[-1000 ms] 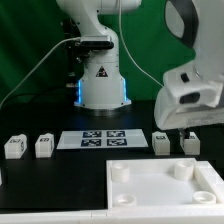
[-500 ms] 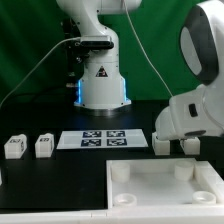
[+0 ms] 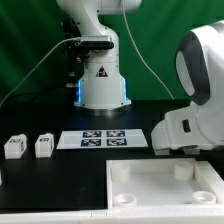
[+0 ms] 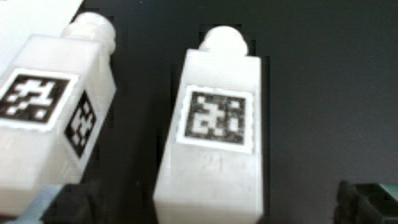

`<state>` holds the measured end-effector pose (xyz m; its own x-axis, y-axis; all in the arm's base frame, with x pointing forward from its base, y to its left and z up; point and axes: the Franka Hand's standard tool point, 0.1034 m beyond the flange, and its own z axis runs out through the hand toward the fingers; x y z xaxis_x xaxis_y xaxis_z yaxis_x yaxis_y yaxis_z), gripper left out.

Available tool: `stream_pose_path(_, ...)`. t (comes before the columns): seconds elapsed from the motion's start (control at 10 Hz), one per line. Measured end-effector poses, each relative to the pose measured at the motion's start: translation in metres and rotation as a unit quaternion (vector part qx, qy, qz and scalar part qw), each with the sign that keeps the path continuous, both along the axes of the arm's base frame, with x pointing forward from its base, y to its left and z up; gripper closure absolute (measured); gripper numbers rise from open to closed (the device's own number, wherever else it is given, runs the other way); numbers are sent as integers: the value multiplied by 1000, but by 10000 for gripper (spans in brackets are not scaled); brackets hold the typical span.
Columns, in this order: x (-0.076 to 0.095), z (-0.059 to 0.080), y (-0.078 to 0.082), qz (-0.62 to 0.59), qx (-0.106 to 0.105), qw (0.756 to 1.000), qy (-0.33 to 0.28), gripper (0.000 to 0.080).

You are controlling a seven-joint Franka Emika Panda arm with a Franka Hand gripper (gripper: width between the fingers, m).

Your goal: Assemble one leg

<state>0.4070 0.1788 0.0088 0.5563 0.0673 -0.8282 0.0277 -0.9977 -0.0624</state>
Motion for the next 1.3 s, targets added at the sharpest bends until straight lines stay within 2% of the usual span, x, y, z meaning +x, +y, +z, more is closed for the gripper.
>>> stream_pose_path(0.5,-5,-4,3,2,-1,1000,5,151)
stream_pose_path(0.6,-5,-4,3,2,-1,1000,5,256)
stream_pose_path(0.7,-5,-4,3,2,-1,1000,5,256)
stream_pose_path(0.8,-5,-4,3,2,-1,1000,5,438)
stream_pose_path(0.9,-5,-4,3,3,-1,1000,5,508)
stream_pose_path(1.3,-5,-4,3,3,-1,1000,5,508)
